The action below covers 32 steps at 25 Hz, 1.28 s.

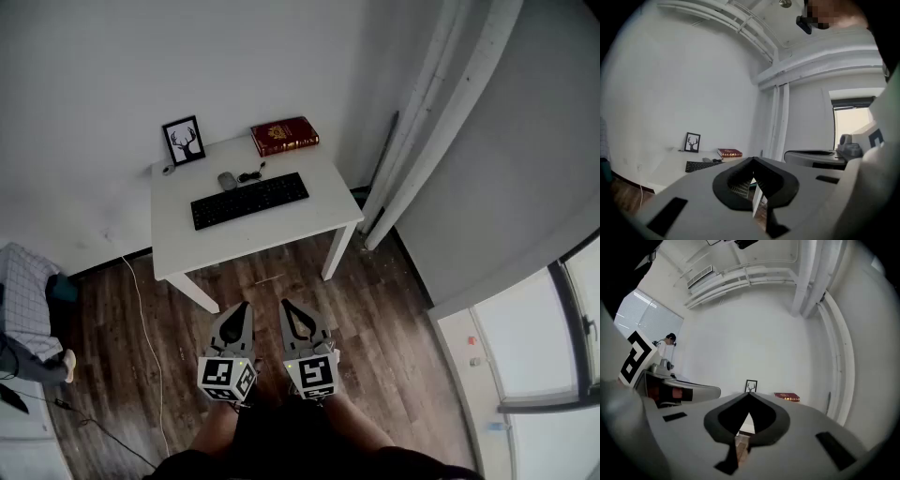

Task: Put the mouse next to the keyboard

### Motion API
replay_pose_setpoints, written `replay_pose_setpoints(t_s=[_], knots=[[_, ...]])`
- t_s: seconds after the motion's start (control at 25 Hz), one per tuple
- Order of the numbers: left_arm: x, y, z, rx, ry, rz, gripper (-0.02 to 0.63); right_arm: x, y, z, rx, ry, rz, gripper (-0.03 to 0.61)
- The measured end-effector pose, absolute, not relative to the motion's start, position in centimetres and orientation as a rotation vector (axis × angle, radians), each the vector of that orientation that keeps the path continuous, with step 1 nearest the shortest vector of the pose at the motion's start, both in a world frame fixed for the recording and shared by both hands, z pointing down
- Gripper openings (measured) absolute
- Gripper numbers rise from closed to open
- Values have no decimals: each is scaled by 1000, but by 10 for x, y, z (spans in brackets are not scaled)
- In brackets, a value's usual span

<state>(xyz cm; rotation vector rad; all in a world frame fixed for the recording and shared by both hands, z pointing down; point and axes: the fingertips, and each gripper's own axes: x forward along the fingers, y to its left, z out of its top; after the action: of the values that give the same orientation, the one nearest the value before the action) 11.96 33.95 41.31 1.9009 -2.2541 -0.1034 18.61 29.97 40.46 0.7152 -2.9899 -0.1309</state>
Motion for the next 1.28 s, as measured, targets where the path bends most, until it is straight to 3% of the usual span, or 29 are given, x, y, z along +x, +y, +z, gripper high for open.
replay_pose_setpoints(t_s=[0.56,1.28], knots=[[99,361,414,1832,-2294,-31,0,149,316,408,604,-3007,-40,20],[48,449,459,1513,-2316,62,0,70,386,481,160,-2788,78,21]])
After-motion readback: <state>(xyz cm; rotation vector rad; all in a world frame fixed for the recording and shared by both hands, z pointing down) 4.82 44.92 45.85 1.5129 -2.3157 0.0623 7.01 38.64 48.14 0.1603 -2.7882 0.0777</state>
